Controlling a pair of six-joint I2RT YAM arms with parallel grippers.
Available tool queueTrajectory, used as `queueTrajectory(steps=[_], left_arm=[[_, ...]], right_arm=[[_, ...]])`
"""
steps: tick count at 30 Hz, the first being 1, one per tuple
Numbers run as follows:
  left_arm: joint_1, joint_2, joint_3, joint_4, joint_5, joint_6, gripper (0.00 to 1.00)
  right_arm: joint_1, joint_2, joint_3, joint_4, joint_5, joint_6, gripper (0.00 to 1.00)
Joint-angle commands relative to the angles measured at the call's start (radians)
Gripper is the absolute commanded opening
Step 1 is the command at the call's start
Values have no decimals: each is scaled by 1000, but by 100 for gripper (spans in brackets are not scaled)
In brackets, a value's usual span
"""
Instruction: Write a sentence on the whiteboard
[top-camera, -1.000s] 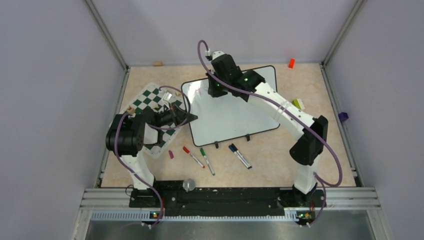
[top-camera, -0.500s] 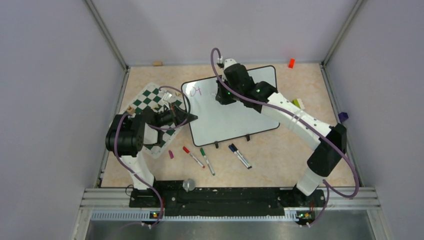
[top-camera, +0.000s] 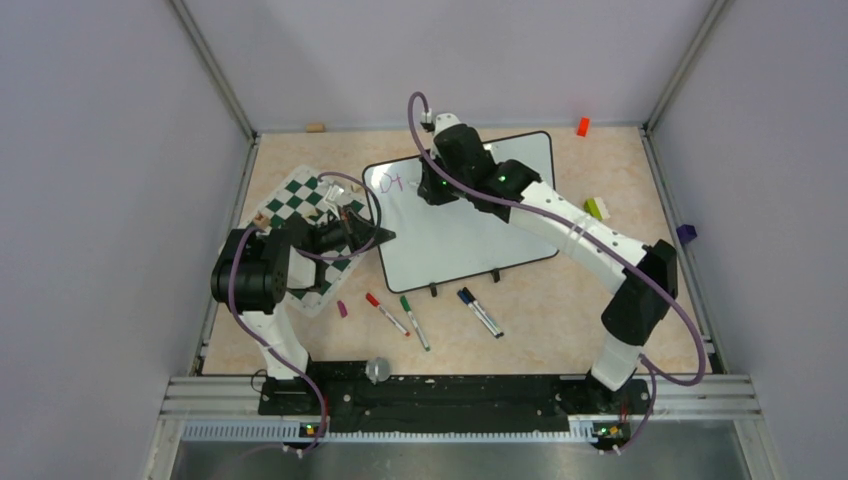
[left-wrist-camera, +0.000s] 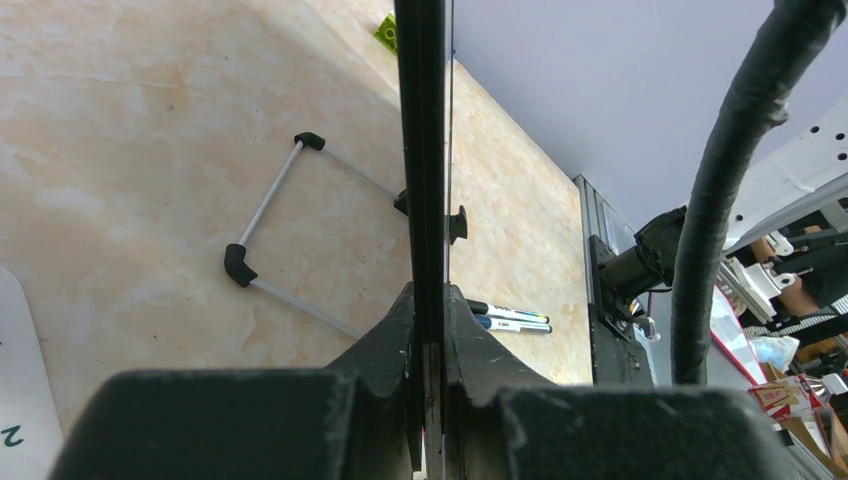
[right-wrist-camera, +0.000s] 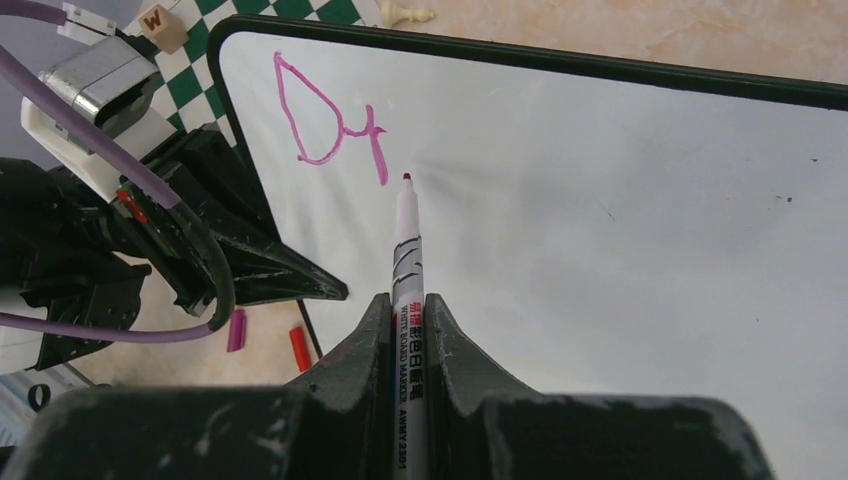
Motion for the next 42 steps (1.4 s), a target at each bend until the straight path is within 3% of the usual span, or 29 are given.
queueTrajectory(steps=[1,42], left_arm=[[-6,-15,5,93,68,42,0],[-6,-14,1,93,70,44,0]], right_arm=[[8,20,79,34,19,-22,0],[-15,126,224,-104,139,-8,0]])
